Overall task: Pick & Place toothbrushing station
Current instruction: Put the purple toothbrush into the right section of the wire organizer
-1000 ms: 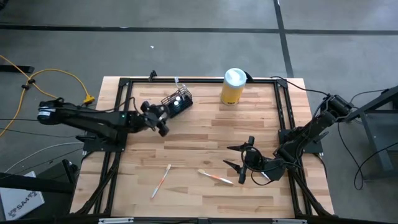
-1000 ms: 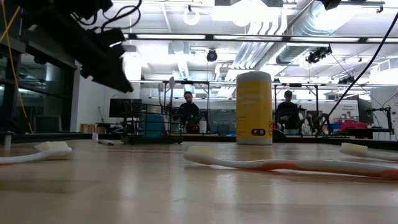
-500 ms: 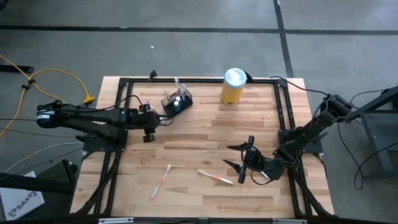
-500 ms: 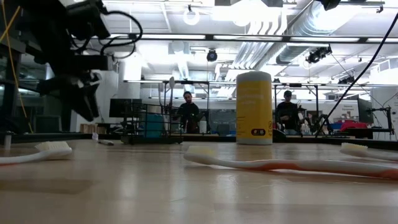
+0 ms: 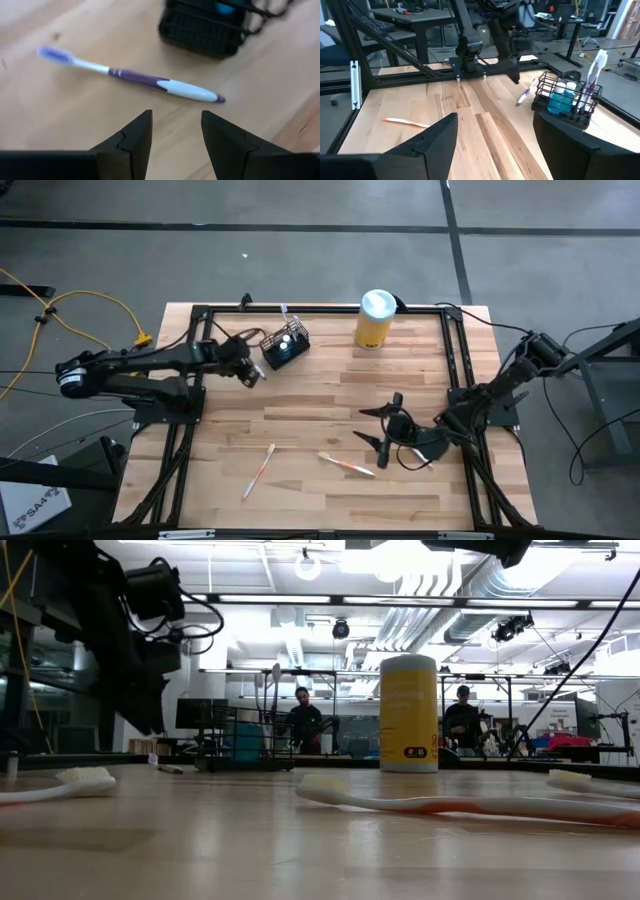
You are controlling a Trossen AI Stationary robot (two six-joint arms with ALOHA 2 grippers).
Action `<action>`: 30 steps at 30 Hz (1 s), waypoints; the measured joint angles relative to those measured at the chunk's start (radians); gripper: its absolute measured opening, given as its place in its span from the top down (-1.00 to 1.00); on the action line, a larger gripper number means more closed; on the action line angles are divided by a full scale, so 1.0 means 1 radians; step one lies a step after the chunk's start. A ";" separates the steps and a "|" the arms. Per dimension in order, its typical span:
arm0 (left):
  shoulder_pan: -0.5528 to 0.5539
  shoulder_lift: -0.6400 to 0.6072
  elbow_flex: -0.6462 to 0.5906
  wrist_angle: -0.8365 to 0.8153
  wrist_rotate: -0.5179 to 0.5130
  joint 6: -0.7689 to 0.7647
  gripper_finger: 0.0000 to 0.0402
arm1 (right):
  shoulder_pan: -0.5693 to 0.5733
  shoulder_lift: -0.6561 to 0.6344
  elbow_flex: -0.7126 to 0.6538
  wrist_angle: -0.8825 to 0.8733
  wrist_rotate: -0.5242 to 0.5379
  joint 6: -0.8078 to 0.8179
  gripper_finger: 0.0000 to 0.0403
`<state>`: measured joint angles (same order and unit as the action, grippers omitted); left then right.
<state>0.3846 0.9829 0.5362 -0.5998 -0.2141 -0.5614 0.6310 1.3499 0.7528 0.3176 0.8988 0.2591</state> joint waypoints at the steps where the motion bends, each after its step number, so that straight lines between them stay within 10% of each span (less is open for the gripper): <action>1: 0.012 0.000 0.000 0.000 0.013 -0.052 0.19 | -0.006 0.000 0.000 0.000 -0.014 -0.001 -0.25; 30: 0.032 0.070 0.000 0.068 -0.070 -0.756 0.19 | -0.062 0.000 0.000 0.082 -0.200 -0.234 -0.25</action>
<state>0.4168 1.0529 0.5362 -0.5322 -0.2845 -1.3169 0.5690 1.3499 0.7528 0.3992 0.6983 0.0254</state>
